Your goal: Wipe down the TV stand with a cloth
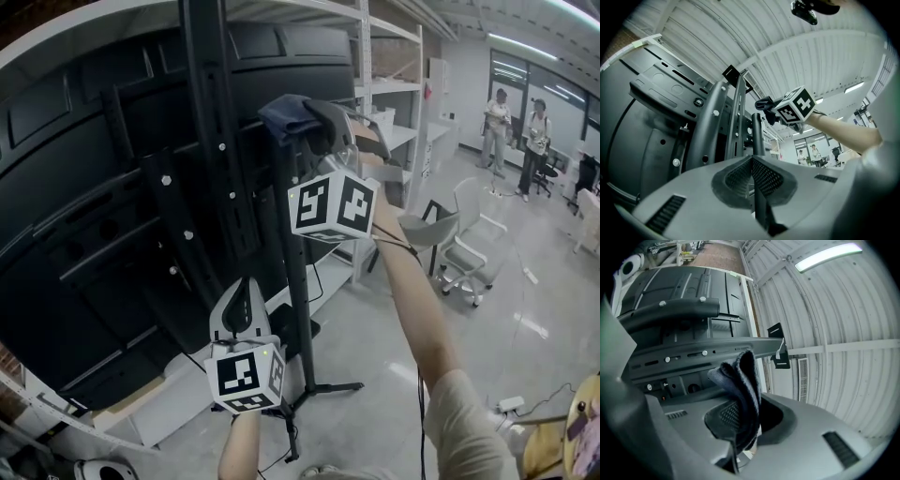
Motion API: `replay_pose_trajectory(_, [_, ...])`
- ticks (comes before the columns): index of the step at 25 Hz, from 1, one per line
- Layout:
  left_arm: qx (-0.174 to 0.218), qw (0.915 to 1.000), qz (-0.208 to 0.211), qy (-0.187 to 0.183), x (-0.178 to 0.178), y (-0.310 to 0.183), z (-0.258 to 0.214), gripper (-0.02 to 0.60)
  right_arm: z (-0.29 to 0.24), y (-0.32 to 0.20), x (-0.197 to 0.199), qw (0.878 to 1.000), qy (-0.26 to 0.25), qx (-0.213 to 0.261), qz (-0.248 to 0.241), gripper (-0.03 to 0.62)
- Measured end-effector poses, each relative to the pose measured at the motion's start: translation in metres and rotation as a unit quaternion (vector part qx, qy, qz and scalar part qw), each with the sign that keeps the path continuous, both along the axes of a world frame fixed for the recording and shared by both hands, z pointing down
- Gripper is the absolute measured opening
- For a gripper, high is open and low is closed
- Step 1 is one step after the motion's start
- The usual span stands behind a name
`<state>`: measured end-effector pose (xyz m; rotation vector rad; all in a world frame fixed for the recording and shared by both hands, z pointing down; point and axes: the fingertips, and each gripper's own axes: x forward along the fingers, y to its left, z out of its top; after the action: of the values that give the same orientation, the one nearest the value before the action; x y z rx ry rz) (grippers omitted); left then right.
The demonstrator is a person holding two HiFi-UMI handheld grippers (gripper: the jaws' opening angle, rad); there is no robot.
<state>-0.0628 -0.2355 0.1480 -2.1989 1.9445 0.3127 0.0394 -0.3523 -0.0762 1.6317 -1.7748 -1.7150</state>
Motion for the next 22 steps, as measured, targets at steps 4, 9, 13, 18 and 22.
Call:
replay_pose_trajectory(4, [-0.006, 1.0, -0.002, -0.002, -0.001, -0.005, 0.004, 0.015, 0.011, -0.015, -0.013, 1.0, 0.015, -0.013, -0.003, 0.057])
replay_pose_trajectory(9, [-0.013, 0.9999, -0.004, -0.003, -0.002, -0.008, 0.009, 0.015, 0.031, -0.025, -0.023, 0.999, 0.039, -0.03, 0.0, 0.057])
replay_pose_trajectory(13, [-0.018, 0.9998, 0.0, 0.003, 0.001, -0.007, 0.015, 0.014, 0.043, -0.029, -0.023, 0.997, 0.058, -0.046, 0.004, 0.057])
replay_pose_trajectory(18, [-0.024, 0.9997, 0.007, 0.003, 0.005, -0.006, 0.022, 0.015, 0.057, -0.031, -0.019, 0.996, 0.066, -0.057, 0.01, 0.057])
replay_pose_trajectory(22, [-0.029, 0.9995, 0.009, 0.002, 0.006, -0.005, 0.026, 0.015, 0.076, -0.032, -0.022, 0.994, 0.087, -0.073, 0.012, 0.057])
